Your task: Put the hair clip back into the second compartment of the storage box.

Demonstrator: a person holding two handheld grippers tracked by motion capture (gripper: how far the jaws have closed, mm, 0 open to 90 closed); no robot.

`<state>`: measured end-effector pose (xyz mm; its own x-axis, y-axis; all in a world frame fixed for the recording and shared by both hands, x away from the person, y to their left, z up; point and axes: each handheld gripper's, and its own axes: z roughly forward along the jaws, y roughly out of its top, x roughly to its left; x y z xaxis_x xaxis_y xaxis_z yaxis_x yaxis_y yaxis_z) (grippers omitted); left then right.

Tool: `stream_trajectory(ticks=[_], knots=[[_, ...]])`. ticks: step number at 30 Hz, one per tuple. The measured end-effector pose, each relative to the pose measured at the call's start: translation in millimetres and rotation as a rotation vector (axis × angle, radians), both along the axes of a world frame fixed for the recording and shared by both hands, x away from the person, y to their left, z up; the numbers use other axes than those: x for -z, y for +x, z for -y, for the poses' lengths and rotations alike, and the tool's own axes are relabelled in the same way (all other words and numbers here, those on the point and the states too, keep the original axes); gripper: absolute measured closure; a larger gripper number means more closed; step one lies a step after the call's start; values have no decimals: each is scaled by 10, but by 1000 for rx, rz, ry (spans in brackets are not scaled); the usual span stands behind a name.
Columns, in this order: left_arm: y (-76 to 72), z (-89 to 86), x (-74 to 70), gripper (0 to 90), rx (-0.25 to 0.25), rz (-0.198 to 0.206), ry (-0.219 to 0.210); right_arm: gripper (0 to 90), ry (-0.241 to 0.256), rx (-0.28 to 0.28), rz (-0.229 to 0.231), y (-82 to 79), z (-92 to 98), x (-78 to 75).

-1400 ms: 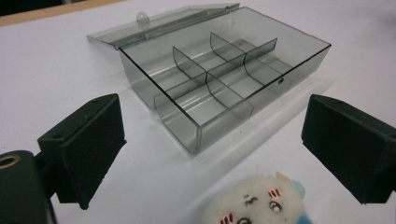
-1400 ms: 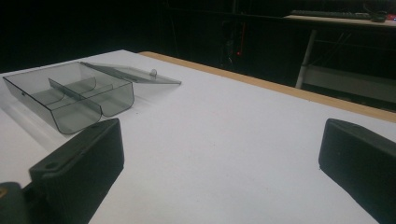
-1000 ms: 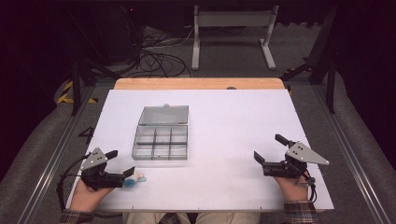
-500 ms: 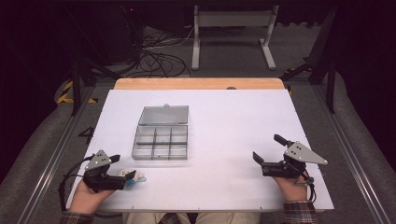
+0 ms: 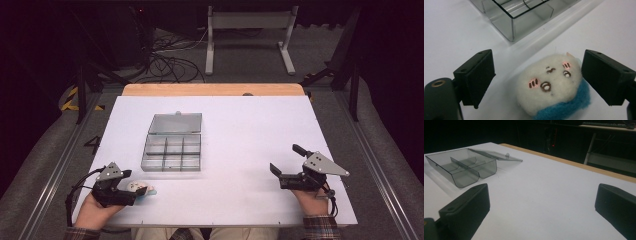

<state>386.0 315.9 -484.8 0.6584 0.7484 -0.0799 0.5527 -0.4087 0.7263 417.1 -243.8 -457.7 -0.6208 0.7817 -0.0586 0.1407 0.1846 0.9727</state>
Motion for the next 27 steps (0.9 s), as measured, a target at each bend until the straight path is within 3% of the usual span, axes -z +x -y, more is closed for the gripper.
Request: stream_trajectory(ticks=[6,8,12,23,27], knots=[[0,-6,-3,140,14,-7,12,2,-4,-1,-2,5,3,2],[-11,-5,-6,147,19,-17,-7,3,-5,1,-1,4,5,1],[-27,-2,-8,158,31,-21,-5,3,-5,-1,-2,4,3,2],[-42,49,21,165,62,-42,36,3,-9,0,-1,4,-1,3],[-47,70,21,221,72,-32,54,3,-7,-1,0,3,-1,2]])
